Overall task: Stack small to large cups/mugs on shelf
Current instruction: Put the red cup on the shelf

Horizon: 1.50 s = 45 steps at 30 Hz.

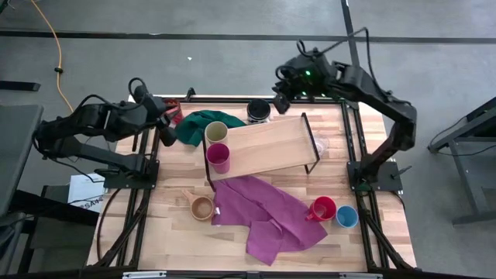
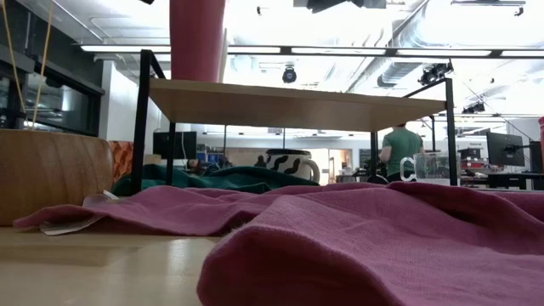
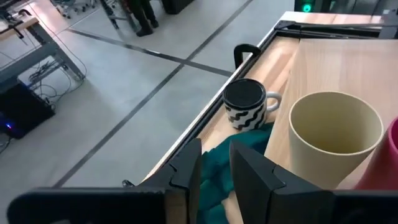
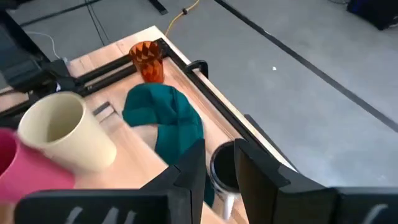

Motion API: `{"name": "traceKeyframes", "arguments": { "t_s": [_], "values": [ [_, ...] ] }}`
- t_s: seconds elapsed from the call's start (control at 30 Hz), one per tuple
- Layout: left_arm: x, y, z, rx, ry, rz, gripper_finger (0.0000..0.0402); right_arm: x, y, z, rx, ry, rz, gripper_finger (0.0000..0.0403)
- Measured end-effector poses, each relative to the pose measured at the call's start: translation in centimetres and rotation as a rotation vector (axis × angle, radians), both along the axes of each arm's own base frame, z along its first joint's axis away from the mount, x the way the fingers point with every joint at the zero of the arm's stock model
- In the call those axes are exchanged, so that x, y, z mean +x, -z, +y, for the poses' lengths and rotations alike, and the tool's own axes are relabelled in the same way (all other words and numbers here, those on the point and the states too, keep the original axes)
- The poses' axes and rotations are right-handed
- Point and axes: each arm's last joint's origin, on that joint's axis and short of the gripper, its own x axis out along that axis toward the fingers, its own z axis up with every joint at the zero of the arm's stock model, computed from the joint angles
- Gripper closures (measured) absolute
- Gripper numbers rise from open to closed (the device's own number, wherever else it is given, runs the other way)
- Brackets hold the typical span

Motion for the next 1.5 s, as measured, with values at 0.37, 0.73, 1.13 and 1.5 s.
{"name": "traceKeyframes", "arguments": {
  "t_s": [0.37, 0.73, 1.13, 1.5],
  "values": [
    [-0.1, 0.0, 1.5, -0.099, -0.022, -0.058, 0.0328, 2.6, 2.7, -4.8, 0.099, -0.033, -0.025, 0.0324],
    [1.8, 3.7, 4.5, -0.202, 0.068, -0.102, 0.0328, 2.3, 2.9, -6.1, 0.116, -0.037, -0.034, 0.0324],
    [-0.5, 3.9, 6.5, -0.189, 0.022, -0.1, 0.0328, 2.2, 3.1, -6.0, 0.145, -0.032, -0.024, 0.0324],
    [-2.1, 4.6, 8.3, -0.27, -0.04, -0.08, 0.0328, 2.1, 3.1, -6.2, 0.143, -0.025, -0.024, 0.0324]
  ]
}}
